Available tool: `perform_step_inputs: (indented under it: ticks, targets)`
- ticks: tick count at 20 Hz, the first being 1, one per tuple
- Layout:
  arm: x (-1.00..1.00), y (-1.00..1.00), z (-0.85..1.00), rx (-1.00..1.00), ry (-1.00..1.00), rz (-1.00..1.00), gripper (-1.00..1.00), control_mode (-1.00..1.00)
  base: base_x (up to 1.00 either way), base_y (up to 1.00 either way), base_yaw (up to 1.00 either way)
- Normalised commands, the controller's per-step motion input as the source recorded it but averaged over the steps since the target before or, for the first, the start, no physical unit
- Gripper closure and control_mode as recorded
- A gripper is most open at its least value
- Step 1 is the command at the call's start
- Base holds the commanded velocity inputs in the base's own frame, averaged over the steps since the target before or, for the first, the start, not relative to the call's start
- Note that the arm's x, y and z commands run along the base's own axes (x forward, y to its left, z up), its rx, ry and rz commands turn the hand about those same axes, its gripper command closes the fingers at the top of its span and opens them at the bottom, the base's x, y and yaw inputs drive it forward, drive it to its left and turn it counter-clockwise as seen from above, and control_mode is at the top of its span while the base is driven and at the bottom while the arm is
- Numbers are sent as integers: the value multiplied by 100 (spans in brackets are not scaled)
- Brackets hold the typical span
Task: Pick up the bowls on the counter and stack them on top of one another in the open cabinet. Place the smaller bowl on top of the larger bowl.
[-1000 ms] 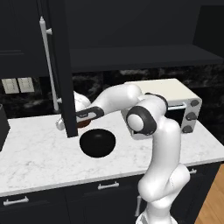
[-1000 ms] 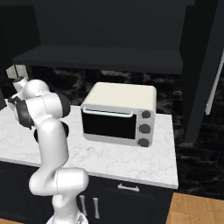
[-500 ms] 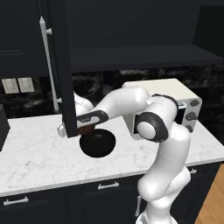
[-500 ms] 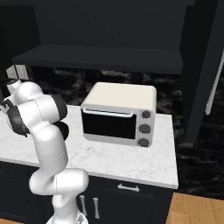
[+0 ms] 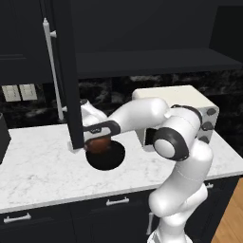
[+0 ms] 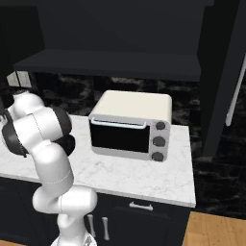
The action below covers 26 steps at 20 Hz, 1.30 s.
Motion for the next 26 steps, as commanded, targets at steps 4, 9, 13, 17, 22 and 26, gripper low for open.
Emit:
perform_step_inputs:
  ticks: [4,9,13,17,22,26]
  targets:
    - [-1,-24,-39,2,2,0,100,-100,0,0,0]
    - [-10,-3,-13,0,1,0,100,-100,0,0,0]
    - [-31,0,6,0,0,0,100,-100,0,0,0]
    - [-32,-1,15,0,0,0,100,-100,0,0,0]
    - [-21,-10,11,0,6,-1,100,-100,0,0,0]
    - [0,-2,2,0,20,0,100,-100,0,0,0]
